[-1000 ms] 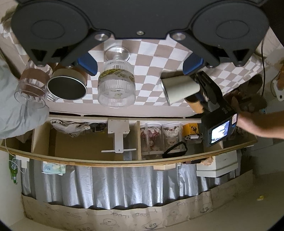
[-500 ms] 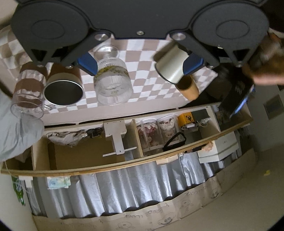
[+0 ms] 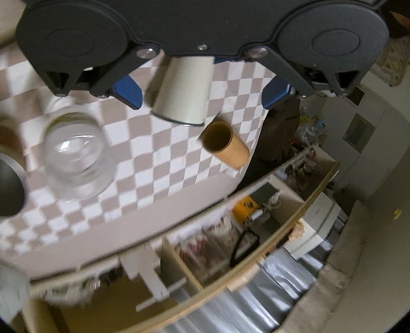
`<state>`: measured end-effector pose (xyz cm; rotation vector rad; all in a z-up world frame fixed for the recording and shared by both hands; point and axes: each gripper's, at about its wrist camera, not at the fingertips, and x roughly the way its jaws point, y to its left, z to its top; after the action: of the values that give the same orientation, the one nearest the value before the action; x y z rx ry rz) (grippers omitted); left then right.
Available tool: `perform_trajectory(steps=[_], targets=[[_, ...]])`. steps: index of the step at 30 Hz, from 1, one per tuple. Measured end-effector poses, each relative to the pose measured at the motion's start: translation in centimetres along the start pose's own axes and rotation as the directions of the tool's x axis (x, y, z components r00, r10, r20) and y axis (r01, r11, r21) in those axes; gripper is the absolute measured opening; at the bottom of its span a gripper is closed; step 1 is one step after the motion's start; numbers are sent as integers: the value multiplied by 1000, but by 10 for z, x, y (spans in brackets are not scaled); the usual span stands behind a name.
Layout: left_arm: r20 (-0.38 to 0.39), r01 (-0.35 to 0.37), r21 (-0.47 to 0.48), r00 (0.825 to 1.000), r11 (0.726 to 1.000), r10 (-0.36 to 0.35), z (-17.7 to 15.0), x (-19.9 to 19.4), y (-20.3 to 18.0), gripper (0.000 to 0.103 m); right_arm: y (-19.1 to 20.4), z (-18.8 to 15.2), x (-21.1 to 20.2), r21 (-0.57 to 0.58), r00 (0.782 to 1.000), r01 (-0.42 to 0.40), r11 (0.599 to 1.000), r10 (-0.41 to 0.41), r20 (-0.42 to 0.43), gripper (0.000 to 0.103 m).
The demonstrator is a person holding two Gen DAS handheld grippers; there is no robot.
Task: Flip cup upright
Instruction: 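Lift the cream-white cup with the left gripper and rotate it upright, then grasp the cup rim with the right gripper while the left gripper opens and releases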
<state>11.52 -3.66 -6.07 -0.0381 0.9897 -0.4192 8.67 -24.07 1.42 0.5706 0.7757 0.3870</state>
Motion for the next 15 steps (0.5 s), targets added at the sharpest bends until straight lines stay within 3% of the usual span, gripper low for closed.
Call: perform_trajectory(steps=[6,10,15], targets=[[11,38,7,999,999,-38,-4,-2,8,59,5,13,60,108,992,66,992,-53,-118,98],[16,55,17,998,998,-55,-6,-3,12,59,1,12,98,141,969,152,978,-120,-216,98],[18,75,17,997,997,-75,-7,-4,18,59,-4,10,122,148,956,193,970,-152,-250,95]])
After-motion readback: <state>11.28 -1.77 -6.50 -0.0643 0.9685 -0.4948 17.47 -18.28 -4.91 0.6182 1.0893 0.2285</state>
